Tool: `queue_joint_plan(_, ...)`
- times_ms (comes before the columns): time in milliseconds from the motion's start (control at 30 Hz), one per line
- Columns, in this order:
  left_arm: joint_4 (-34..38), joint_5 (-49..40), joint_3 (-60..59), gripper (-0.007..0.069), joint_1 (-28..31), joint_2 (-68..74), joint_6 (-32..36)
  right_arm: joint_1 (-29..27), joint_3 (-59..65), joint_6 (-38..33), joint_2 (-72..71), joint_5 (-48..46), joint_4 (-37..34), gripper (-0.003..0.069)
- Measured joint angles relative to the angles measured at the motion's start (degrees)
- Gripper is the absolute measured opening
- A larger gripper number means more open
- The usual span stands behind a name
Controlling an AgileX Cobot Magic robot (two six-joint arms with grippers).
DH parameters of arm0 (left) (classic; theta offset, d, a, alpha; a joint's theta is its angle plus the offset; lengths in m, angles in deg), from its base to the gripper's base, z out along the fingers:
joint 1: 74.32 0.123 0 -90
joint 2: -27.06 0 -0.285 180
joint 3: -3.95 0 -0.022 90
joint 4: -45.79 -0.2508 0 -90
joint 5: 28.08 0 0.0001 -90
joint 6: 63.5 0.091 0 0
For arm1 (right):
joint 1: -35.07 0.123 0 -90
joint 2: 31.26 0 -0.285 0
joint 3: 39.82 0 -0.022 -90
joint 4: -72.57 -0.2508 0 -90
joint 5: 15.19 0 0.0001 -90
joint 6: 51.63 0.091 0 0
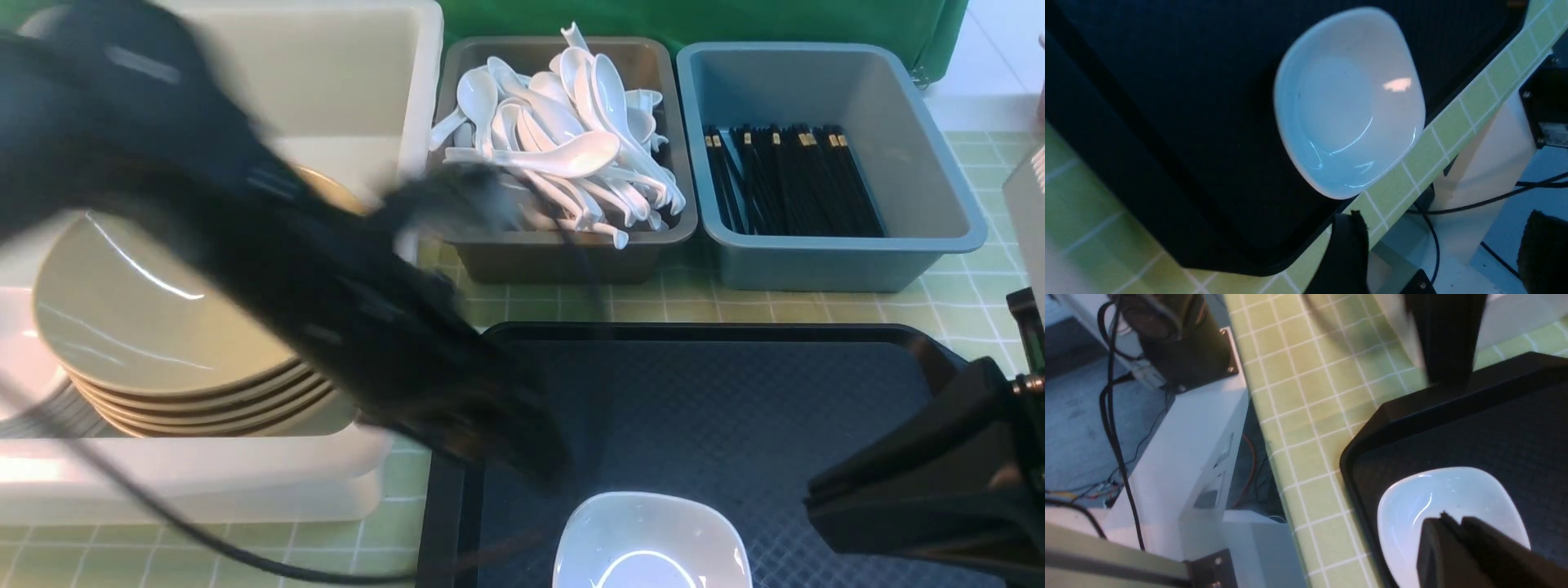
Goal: On green table put chopsticks spoon bowls plates into blue grey white boxes.
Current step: 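Grasp the small white bowl on the black tray by its rim with the left gripper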
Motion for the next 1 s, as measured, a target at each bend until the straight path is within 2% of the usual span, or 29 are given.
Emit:
queue_joint_plan(100, 0.6, 3.1, 0.1, 0.0483, -2.2, 6.7, -3.8, 0.0, 0.0, 0.8, 0.0, 0.4, 0.3, 0.0064)
queue_joint_plan(433, 0.7, 9.7, 0.5, 0.0483, -2.7, 16.7, -5.1, 0.0, 0.0, 1.0, 0.0, 2.3, 3.0, 0.008)
queue_joint_plan(600, 0.8, 12.4, 0.5, 0.0483, -3.1, 18.5, -2.0, 0.0, 0.0, 1.0, 0.0, 2.3, 3.2, 0.0087)
queue_joint_plan(767, 5.3, 13.6, 0.5, 0.0474, -3.3, 21.5, 4.6, 0.0, 0.0, 1.0, 0.0, 2.3, 3.2, 0.0089)
queue_joint_plan(800, 5.7, 13.6, 0.5, 0.0465, -3.3, 21.8, 5.0, 0.0, 0.0, 1.0, 0.0, 2.3, 3.2, 0.0089)
queue_joint_plan(900, 7.6, 13.4, 0.5, 0.0373, -3.3, 23.2, 8.0, 0.0, 0.0, 1.0, 0.0, 2.2, 3.6, 0.009)
queue_joint_plan(1000, 8.6, 13.4, 0.5, 0.0234, -3.3, 23.3, 9.9, 0.0, 0.0, 1.0, 0.0, 2.2, 4.0, 0.0093)
